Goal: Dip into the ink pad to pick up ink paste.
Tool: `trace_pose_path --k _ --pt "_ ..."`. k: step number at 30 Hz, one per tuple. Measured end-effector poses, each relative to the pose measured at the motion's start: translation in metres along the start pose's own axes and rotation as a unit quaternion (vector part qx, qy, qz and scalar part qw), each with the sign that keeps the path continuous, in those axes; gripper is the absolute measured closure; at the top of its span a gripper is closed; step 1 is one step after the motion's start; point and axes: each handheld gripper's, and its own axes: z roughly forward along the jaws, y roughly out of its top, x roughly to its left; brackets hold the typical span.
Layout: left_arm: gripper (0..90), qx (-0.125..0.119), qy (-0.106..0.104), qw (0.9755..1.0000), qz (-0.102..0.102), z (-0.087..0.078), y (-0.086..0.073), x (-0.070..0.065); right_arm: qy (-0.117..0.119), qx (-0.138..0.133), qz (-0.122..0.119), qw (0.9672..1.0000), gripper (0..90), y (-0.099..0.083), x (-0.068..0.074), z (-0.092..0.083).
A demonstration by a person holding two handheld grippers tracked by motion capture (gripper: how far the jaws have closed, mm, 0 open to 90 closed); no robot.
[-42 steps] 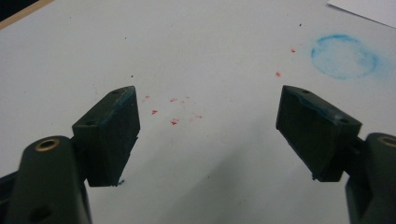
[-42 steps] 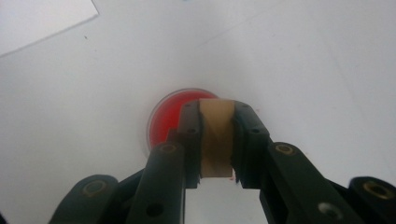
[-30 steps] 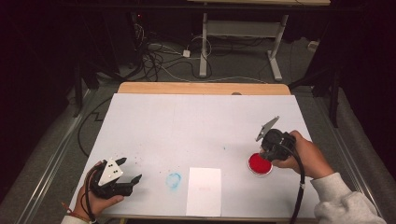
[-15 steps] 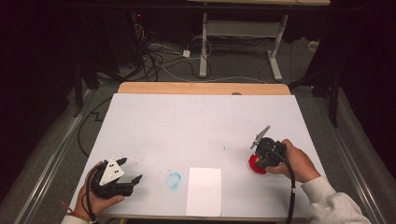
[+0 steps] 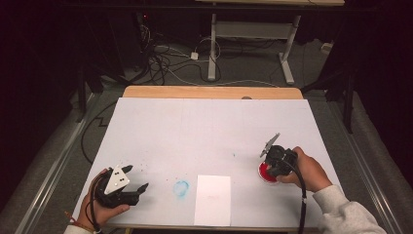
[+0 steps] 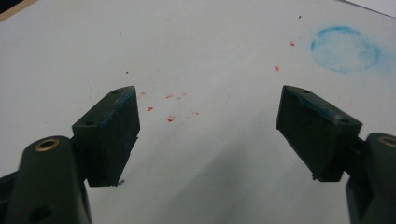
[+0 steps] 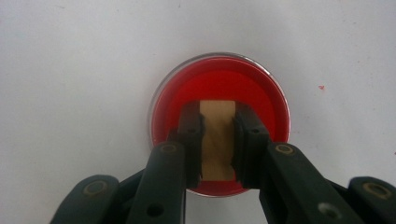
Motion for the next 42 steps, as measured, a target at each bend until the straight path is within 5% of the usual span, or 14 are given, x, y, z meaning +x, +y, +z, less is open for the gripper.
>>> trace_pose_path --k 15,19,30,36,42 --pt "21.0 0.0 0.002 1.0 0.0 -0.001 0.0 0.0 -0.001 0.006 -0.008 1.0 76.6 0.001 0.0 0.0" --pt "21.0 0.001 0.001 1.0 0.001 0.0 0.001 -0.001 -0.016 0.006 -0.025 0.9995 76.7 0.002 0.004 0.001" --pt "21.0 0.001 0.001 1.0 0.001 -0.001 0.0 0.0 -0.018 0.009 -0.016 0.9997 76.6 0.002 0.005 0.0" --pt "21.0 0.002 0.002 1.0 0.0 0.0 0.0 0.001 -0.006 -0.014 -0.013 0.9998 76.5 -0.004 0.002 -0.006" --pt "21.0 0.002 0.0 1.0 -0.002 0.001 0.0 0.001 -0.024 -0.092 0.015 0.9953 76.4 -0.009 0.001 -0.03"
